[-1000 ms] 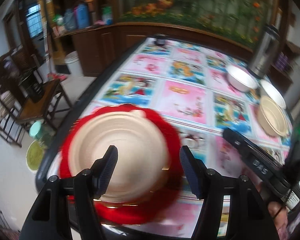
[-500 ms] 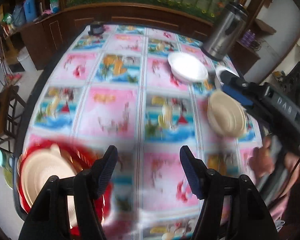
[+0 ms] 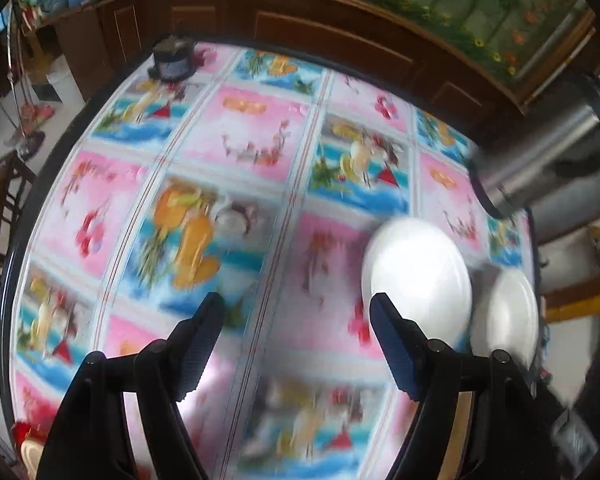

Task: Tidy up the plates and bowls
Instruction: 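Move both tools to the white plates beside the steel thermos, then grasp a white plate with the left tool while the right tool grasps another white plate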

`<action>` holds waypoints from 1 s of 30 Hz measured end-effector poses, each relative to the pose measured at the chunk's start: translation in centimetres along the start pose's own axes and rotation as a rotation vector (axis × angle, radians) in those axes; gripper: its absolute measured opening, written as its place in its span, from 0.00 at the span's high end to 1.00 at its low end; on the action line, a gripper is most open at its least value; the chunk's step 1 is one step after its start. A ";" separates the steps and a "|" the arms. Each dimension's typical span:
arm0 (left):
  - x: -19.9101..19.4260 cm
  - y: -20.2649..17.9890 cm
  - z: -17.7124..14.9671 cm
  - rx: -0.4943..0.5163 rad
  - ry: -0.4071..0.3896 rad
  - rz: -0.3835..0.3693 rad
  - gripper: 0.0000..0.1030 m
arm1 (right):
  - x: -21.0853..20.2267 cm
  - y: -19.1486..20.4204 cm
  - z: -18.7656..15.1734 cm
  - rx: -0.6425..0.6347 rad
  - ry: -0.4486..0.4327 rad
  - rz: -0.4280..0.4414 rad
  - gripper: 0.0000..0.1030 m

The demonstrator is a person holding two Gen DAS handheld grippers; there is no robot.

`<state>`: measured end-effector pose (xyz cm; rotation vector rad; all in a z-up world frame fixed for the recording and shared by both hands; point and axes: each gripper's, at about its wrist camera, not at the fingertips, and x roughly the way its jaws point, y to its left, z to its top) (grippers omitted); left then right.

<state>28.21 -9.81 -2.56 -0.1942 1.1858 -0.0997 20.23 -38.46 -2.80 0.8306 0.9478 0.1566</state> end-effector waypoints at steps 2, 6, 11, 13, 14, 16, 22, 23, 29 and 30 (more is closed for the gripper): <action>1.3 -0.9 0.4 0.010 -0.020 -0.018 0.27 | 0.9 -0.9 0.4 0.023 0.013 -0.011 0.62; 2.9 -2.4 0.4 0.021 -0.031 -0.008 0.27 | 1.7 -2.1 0.6 0.058 0.042 -0.038 0.62; 2.5 -4.1 0.4 0.072 -0.093 0.052 0.27 | 2.2 -3.1 0.7 0.104 0.029 -0.045 0.62; 2.4 -4.5 0.6 0.087 -0.110 0.056 0.27 | 2.3 -3.7 0.8 0.139 0.004 -0.034 0.62; 2.5 -4.6 0.7 0.092 -0.105 0.050 0.27 | 2.2 -3.8 0.8 0.152 -0.009 -0.024 0.62; 3.0 -4.9 0.6 0.100 -0.083 0.031 0.27 | 2.4 -4.1 0.8 0.168 -0.023 -0.025 0.62; 5.4 -6.0 -0.1 0.125 -0.009 0.042 0.27 | 3.4 -5.0 0.8 0.215 -0.034 0.003 0.62; 5.5 -6.0 -0.2 0.126 -0.001 0.034 0.27 | 3.5 -5.1 0.8 0.220 -0.036 -0.001 0.62; 5.7 -6.4 -0.7 0.155 0.014 0.055 0.27 | 4.4 -5.3 0.6 0.238 -0.020 0.048 0.62; 5.8 -6.4 -0.7 0.157 0.016 0.058 0.27 | 4.6 -5.3 0.6 0.239 -0.017 0.047 0.62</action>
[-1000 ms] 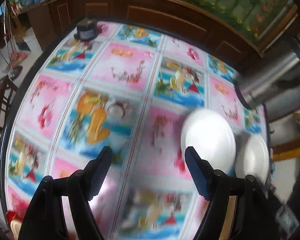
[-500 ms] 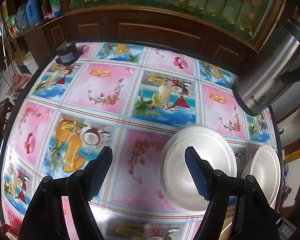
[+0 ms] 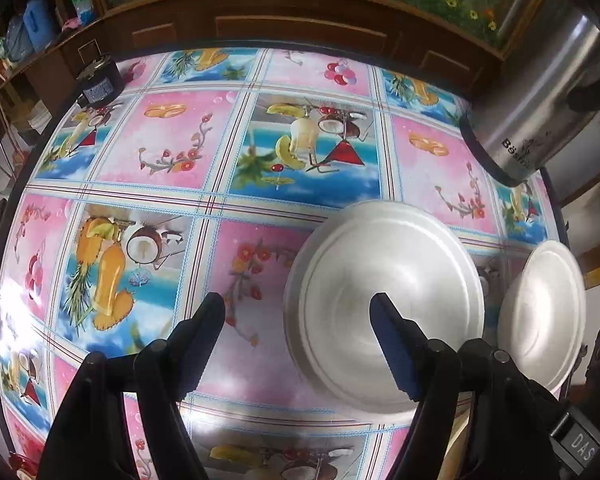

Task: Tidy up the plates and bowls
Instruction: 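Grasp a white plate with the left tool while the right tool grasps another white plate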

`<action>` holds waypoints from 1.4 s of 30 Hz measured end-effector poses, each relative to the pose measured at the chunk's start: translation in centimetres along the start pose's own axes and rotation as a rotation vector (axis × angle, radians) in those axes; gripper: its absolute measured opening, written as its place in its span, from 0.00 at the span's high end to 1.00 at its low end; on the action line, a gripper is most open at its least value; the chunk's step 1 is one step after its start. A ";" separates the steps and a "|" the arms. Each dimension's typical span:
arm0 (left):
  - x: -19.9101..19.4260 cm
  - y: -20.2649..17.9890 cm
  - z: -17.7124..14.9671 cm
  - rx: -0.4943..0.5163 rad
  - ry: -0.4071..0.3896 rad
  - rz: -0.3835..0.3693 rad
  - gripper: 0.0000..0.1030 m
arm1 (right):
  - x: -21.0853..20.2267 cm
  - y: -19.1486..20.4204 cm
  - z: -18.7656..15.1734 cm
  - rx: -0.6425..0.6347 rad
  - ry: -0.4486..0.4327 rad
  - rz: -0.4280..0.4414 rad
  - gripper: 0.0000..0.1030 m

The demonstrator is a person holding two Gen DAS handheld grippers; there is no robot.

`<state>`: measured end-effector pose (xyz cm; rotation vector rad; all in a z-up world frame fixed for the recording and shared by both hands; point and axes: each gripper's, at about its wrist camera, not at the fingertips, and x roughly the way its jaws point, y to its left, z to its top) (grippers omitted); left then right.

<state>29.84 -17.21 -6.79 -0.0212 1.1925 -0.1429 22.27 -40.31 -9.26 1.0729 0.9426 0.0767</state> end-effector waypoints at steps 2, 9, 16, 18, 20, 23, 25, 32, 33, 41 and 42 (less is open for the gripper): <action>0.0 0.0 -0.1 0.005 0.000 0.006 0.27 | 0.0 0.1 -0.1 -0.002 -0.010 -0.008 0.62; 0.0 -0.2 -0.4 0.030 0.004 0.024 0.33 | 0.2 0.5 -0.1 -0.020 -0.013 -0.043 0.62; 0.5 0.0 -0.6 0.036 0.035 0.027 0.61 | 0.9 1.3 -0.2 -0.064 -0.015 -0.075 0.62; 0.6 0.2 -0.7 0.026 0.041 0.023 0.74 | 1.0 1.4 -0.3 -0.080 -0.021 -0.096 0.66; 0.6 0.5 -0.7 0.013 0.042 0.006 0.79 | 1.1 1.5 -0.4 -0.093 -0.027 -0.122 0.76; 0.4 0.3 -0.8 0.025 0.036 0.006 0.87 | 1.3 1.5 -0.4 -0.108 -0.027 -0.143 0.87; 0.1 0.2 -0.8 0.028 0.025 0.012 0.87 | 1.3 1.5 -0.4 -0.112 -0.035 -0.146 0.89; -0.7 0.0 -1.0 0.055 0.003 0.028 0.87 | 0.9 1.8 -0.7 -0.135 -0.051 -0.147 0.89; -0.8 0.2 -1.0 0.050 0.002 0.024 0.87 | 0.8 1.9 -0.7 -0.135 -0.052 -0.145 0.89; -3.7 1.9 -1.8 0.015 -0.047 0.017 0.87 | -0.2 3.8 -1.8 -0.172 -0.060 -0.094 0.90; -4.2 2.2 -2.0 0.015 -0.061 0.021 0.86 | -0.4 4.4 -2.2 -0.185 -0.065 -0.088 0.90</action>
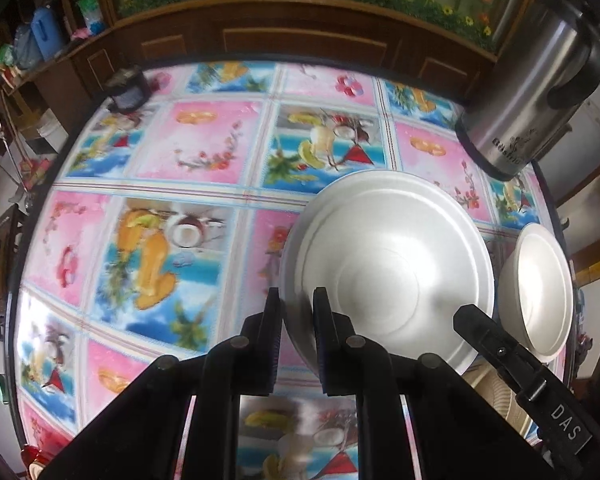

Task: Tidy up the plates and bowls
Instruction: 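Grasp a white plate with the left tool while the right tool grasps another white plate, then carry both white plates toward the red plate stack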

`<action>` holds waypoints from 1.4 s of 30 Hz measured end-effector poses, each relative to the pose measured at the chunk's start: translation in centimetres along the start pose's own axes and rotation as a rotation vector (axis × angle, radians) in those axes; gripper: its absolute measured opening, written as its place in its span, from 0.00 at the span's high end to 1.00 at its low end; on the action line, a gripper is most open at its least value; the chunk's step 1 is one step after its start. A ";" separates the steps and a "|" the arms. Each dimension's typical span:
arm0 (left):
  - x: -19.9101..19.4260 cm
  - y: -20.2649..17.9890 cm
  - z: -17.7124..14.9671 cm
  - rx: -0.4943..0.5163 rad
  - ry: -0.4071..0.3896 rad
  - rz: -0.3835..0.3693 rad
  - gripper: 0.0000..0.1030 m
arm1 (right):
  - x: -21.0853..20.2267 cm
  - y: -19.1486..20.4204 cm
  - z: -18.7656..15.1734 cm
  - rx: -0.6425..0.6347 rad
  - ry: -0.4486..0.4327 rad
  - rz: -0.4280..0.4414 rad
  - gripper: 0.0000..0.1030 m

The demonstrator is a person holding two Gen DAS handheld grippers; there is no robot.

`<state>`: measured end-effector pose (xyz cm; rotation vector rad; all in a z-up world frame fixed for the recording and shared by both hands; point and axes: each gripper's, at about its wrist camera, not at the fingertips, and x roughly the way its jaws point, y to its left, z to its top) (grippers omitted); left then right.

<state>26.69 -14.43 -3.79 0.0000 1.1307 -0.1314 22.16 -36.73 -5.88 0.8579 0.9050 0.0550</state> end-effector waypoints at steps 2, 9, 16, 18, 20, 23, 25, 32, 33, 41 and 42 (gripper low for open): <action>-1.5 0.7 -0.4 -0.007 -0.040 0.009 0.86 | -0.6 1.5 -0.6 -0.035 -0.013 0.008 0.90; -7.0 3.6 -3.1 -0.023 -0.172 0.065 0.86 | -2.5 6.3 -2.8 -0.140 -0.034 0.054 0.90; -11.8 7.1 -6.8 -0.056 -0.289 0.109 0.85 | -4.6 11.4 -6.3 -0.267 -0.034 0.087 0.89; -12.8 8.0 -8.0 -0.067 -0.309 0.099 0.85 | -5.5 12.6 -7.8 -0.294 -0.038 0.092 0.89; -13.6 8.7 -9.4 -0.074 -0.320 0.085 0.85 | -6.6 13.2 -9.5 -0.313 -0.046 0.102 0.89; -14.4 8.8 -11.9 -0.070 -0.340 0.076 0.85 | -7.8 12.7 -12.0 -0.287 -0.045 0.132 0.89; -14.6 8.7 -13.3 -0.064 -0.347 0.072 0.86 | -8.6 12.0 -14.0 -0.279 -0.045 0.137 0.89; -16.0 8.9 -18.8 -0.068 -0.391 0.038 0.86 | -11.2 10.9 -19.1 -0.300 -0.037 0.121 0.90; -16.2 9.1 -19.2 -0.072 -0.398 0.038 0.86 | -11.4 10.9 -19.7 -0.304 -0.038 0.117 0.90; -17.9 10.7 -22.2 -0.088 -0.440 0.036 0.86 | -12.9 11.8 -23.4 -0.347 -0.032 0.110 0.89; -18.0 11.0 -22.4 -0.091 -0.445 0.036 0.86 | -12.9 12.1 -23.7 -0.354 -0.030 0.110 0.89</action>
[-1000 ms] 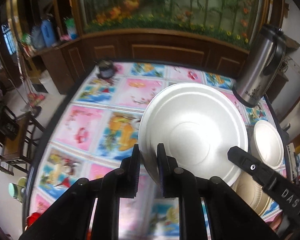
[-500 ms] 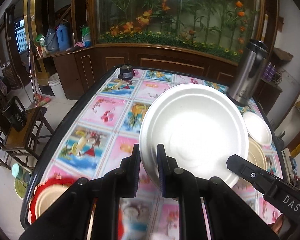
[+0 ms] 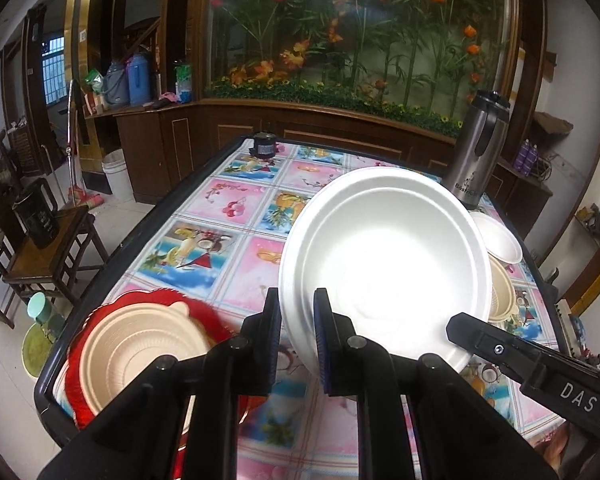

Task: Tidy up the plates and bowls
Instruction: 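Carry both white plates toward the red plate stack, then lower both white plates onto the beige bowls on the red stack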

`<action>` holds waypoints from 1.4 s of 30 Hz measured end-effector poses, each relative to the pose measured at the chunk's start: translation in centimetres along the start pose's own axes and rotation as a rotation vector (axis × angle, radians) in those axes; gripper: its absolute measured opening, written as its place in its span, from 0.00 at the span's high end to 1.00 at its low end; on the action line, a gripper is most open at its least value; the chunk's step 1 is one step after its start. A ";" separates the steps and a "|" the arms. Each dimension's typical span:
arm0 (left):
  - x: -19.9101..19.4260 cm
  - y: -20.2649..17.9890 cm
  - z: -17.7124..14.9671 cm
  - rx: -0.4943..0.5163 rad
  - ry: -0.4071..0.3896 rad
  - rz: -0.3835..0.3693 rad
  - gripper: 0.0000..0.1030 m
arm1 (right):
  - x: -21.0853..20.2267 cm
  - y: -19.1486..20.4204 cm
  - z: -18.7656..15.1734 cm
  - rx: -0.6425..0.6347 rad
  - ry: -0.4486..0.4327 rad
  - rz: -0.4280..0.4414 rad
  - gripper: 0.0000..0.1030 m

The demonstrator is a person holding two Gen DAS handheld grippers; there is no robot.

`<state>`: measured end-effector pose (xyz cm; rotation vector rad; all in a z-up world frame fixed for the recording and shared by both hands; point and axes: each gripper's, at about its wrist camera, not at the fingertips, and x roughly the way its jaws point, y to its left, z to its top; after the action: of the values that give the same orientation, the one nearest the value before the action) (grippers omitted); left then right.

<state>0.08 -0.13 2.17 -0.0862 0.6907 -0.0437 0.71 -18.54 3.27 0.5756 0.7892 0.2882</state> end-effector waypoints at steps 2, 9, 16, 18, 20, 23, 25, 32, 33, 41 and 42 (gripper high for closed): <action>-0.5 0.7 -0.4 -0.007 -0.010 0.009 0.86 | 0.2 0.8 -0.3 -0.011 0.007 0.002 0.89; -0.8 3.6 -1.4 -0.049 -0.001 0.027 0.86 | 1.9 3.1 -1.2 -0.047 0.052 0.020 0.89; -0.6 6.7 -2.2 -0.095 0.021 0.050 0.86 | 4.1 5.7 -2.1 -0.084 0.098 0.021 0.89; -0.5 7.5 -2.5 -0.109 0.031 0.055 0.86 | 4.8 6.4 -2.4 -0.098 0.116 0.019 0.89; -0.3 8.4 -2.8 -0.121 0.043 0.060 0.86 | 5.5 7.1 -2.7 -0.103 0.131 0.020 0.89; -0.1 9.7 -3.1 -0.146 0.066 0.062 0.86 | 6.6 8.2 -3.1 -0.112 0.156 0.026 0.89; -0.1 10.6 -3.3 -0.158 0.077 0.069 0.86 | 7.3 8.7 -3.5 -0.114 0.167 0.029 0.89; -1.0 13.9 -2.4 -0.199 0.082 0.125 0.86 | 10.1 12.3 -3.4 -0.159 0.214 0.055 0.89; -1.1 14.2 -2.3 -0.202 0.085 0.132 0.86 | 10.4 12.8 -3.3 -0.167 0.216 0.058 0.89; -1.1 15.7 -2.5 -0.221 0.108 0.152 0.86 | 12.2 14.6 -3.7 -0.171 0.269 0.107 0.89; -0.9 15.6 -2.7 -0.221 0.117 0.148 0.86 | 12.4 14.4 -3.8 -0.168 0.274 0.105 0.89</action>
<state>-2.14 15.28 -0.83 -0.2463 0.8156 0.1710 5.79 0.15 2.34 0.4242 0.9892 0.5335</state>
